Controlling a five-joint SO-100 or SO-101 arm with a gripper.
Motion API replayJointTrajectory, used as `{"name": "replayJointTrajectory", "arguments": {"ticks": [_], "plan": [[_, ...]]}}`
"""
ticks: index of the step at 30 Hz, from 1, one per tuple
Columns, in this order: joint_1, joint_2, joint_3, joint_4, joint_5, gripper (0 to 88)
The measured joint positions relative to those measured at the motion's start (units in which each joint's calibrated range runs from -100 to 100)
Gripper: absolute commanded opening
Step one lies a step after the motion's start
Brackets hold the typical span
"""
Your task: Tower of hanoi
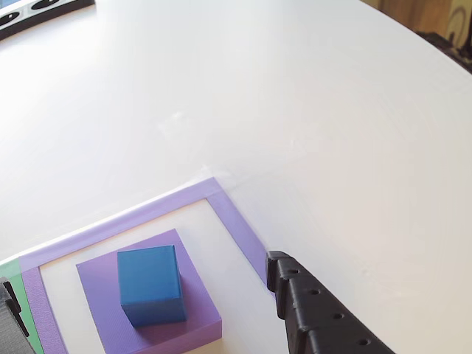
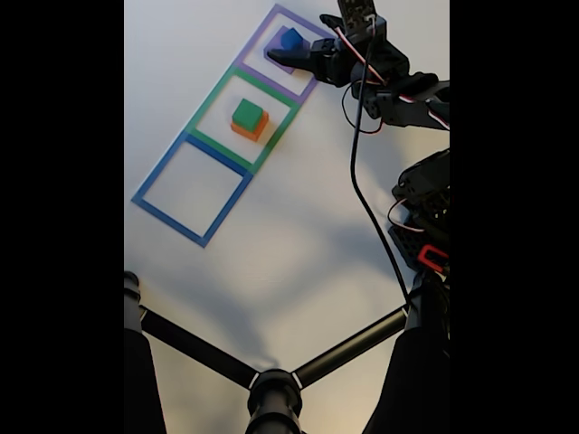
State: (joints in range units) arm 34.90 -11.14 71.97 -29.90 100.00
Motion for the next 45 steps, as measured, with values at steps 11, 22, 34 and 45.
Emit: {"name": "replayJointTrajectory", "arguments": {"ticks": [11,22,34,45], "plan": [[-0.2,9.4,-3.8,-7.5,0.0,41.4],[-0.2,14.0,-4.6,-11.1,0.0,39.8],[-2.1,18.4,-4.9,-15.5,0.0,35.3],[-2.3,21.0,-6.2,-17.0,0.0,27.8]]}}
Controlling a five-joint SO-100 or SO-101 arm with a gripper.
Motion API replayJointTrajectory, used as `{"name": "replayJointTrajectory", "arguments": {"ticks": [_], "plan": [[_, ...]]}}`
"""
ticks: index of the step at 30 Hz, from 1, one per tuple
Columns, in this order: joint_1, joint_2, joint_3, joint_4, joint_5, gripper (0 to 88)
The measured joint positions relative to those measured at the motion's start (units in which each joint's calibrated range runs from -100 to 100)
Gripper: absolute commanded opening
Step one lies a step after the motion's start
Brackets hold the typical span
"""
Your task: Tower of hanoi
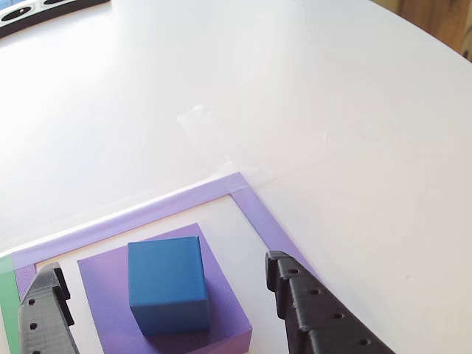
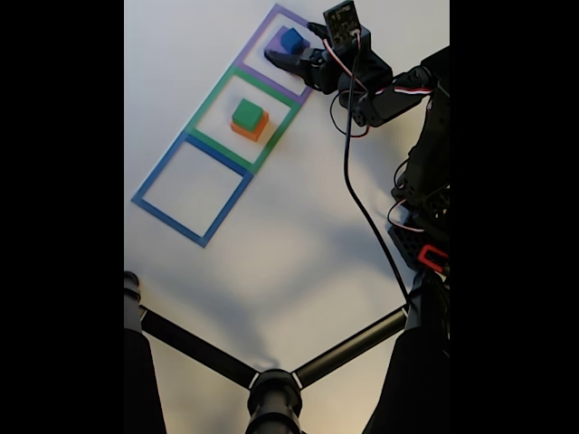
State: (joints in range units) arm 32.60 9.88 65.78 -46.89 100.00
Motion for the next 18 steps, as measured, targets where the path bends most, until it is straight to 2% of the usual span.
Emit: {"name": "replayJointTrajectory", "arguments": {"ticks": [18], "plan": [[-1.1,2.4,-0.1,-3.2,0.0,15.1]]}}
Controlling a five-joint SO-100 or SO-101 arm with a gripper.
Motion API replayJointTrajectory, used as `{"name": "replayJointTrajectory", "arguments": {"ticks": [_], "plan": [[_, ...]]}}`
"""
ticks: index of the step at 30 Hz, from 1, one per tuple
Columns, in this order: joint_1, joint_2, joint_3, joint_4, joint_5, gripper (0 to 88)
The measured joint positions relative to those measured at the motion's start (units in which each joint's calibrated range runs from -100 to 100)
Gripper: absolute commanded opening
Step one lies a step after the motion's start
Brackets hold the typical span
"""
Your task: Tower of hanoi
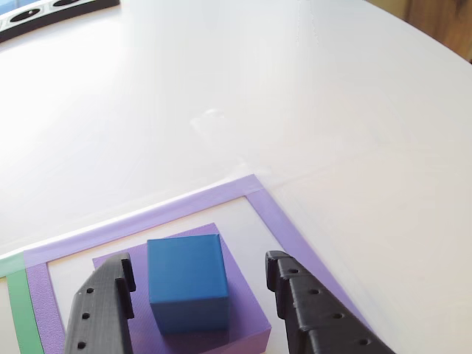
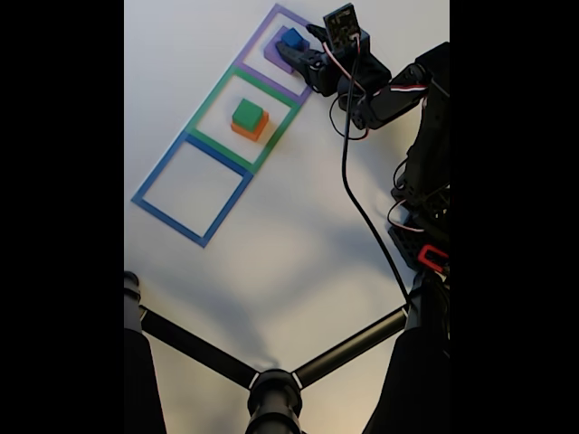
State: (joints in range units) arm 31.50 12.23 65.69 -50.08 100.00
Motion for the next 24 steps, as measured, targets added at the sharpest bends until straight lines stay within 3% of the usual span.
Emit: {"name": "replayJointTrajectory", "arguments": {"ticks": [11,24], "plan": [[-0.7,0.0,0.0,-0.9,0.0,7.9],[-2.0,1.2,0.0,-1.5,-0.2,5.4]]}}
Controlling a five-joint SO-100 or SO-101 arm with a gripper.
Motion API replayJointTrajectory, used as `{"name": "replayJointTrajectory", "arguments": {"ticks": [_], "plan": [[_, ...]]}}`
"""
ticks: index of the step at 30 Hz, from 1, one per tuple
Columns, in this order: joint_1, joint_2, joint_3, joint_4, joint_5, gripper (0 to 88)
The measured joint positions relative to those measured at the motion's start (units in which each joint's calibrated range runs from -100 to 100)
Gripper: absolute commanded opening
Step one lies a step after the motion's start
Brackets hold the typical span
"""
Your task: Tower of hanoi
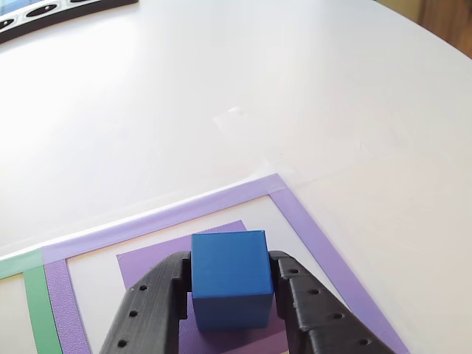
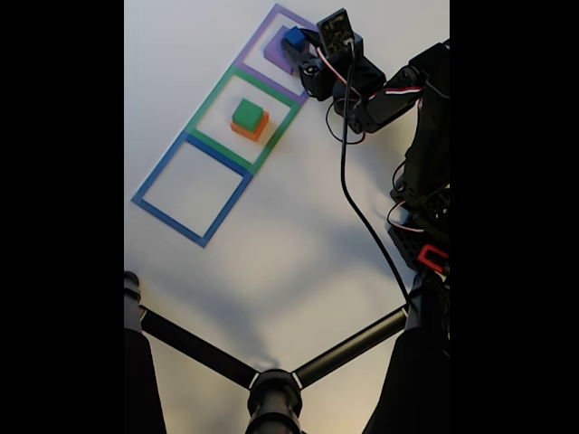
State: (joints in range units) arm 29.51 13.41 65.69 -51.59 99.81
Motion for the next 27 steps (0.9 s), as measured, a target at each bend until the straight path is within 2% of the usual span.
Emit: {"name": "replayJointTrajectory", "arguments": {"ticks": [10,15,21,27], "plan": [[0.0,-0.3,0.0,0.5,-0.2,4.9],[-0.7,-7.1,0.0,7.3,0.2,4.9],[-3.2,-23.2,-1.8,26.9,0.2,4.9],[-5.9,-42.0,-9.9,56.6,0.2,5.0]]}}
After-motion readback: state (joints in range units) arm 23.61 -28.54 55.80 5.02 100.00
